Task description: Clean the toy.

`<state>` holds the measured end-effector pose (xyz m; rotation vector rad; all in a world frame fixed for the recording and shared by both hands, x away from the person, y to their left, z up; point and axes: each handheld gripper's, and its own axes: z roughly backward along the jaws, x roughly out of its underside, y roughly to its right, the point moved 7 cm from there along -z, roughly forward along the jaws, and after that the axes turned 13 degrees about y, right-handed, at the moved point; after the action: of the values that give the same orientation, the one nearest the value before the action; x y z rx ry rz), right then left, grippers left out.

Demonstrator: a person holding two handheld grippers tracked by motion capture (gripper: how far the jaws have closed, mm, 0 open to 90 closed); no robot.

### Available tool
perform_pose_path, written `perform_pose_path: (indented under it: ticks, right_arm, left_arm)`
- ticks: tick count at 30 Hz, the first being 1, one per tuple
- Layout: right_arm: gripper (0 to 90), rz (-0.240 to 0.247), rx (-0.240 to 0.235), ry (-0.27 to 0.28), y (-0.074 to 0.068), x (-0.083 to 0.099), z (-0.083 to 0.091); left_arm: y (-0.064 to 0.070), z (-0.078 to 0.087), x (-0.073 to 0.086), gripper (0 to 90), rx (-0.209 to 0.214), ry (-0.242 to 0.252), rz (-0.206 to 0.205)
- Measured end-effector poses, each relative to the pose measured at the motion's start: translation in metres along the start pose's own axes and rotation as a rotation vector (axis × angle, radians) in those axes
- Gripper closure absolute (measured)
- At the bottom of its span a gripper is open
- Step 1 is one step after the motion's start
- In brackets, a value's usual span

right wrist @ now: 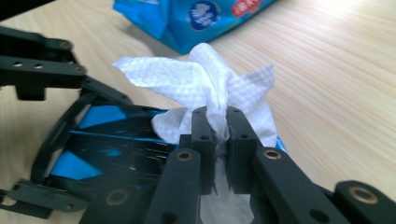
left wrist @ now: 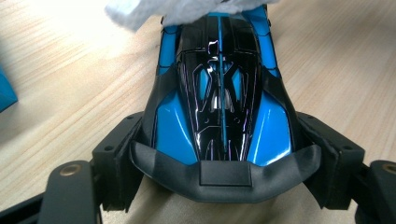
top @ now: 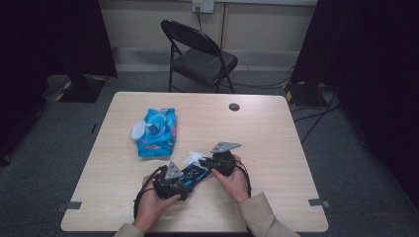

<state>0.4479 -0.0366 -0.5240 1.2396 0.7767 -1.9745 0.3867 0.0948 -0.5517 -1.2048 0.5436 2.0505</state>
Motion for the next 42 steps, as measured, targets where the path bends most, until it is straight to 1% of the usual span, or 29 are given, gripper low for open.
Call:
perform_pose_path:
  ticks: [1,2,3,6,11,16,18,23,26,28,32,35,37,38,41,42]
  right_arm:
    - [84.4,0.002,0.015,-0.003,0.003,0.001,0.001]
    - [84.3,0.015,0.033,-0.01,0.008,0.002,0.002]
    - [84.4,0.012,0.043,-0.01,0.01,0.003,0.002]
    - [84.3,-0.011,0.046,0.0,0.015,0.004,0.003]
    - [84.3,-0.003,0.078,0.003,0.021,0.006,0.004]
    - [84.3,-0.025,0.095,0.013,0.025,0.008,0.006]
    - [84.3,-0.017,0.112,0.007,0.028,0.008,0.008]
    - [84.3,-0.03,0.134,-0.001,0.034,0.011,0.011]
    - [84.3,-0.047,0.134,-0.001,0.037,0.012,0.012]
    - [84.3,-0.046,0.136,-0.005,0.037,0.012,0.013]
    - [84.3,-0.025,0.125,-0.003,0.031,0.006,0.014]
    - [84.2,-0.015,0.099,0.015,0.02,-0.003,0.014]
    - [84.2,-0.008,0.07,0.028,0.011,-0.01,0.013]
    - [84.2,-0.005,0.047,0.034,0.004,-0.014,0.013]
    - [84.2,0.006,-0.003,0.039,-0.011,-0.021,0.01]
    - [84.2,0.009,-0.033,0.042,-0.02,-0.023,0.007]
  left_arm:
    - [0.0,0.0,0.0,24.1,0.0,0.0,0.0]
    - [0.0,0.0,0.0,24.1,0.0,0.0,0.001]
    - [0.0,0.0,0.0,24.1,0.0,0.001,0.001]
    - [0.0,0.0,0.0,24.1,0.0,0.0,0.001]
    - [0.0,0.0,0.0,24.1,0.0,0.001,0.001]
    - [0.0,0.0,0.0,24.1,-0.001,0.0,0.001]
    - [0.0,0.0,0.0,24.1,-0.001,0.0,0.001]
    - [0.0,0.0,0.0,24.1,0.0,-0.001,0.0]
    - [0.0,0.0,0.0,24.2,-0.001,0.001,0.001]
    - [0.0,0.0,0.0,24.1,-0.001,0.001,0.001]
    - [0.0,0.0,0.0,24.1,-0.001,0.0,0.002]
    - [0.0,0.0,0.0,24.1,-0.001,0.0,0.002]
    - [0.0,0.0,0.0,24.1,-0.001,-0.001,0.001]
    - [0.0,0.0,0.0,24.1,-0.001,-0.002,0.002]
    - [0.0,0.0,0.0,24.1,-0.001,0.0,0.001]
    - [0.0,0.0,0.0,24.1,-0.001,0.0,0.001]
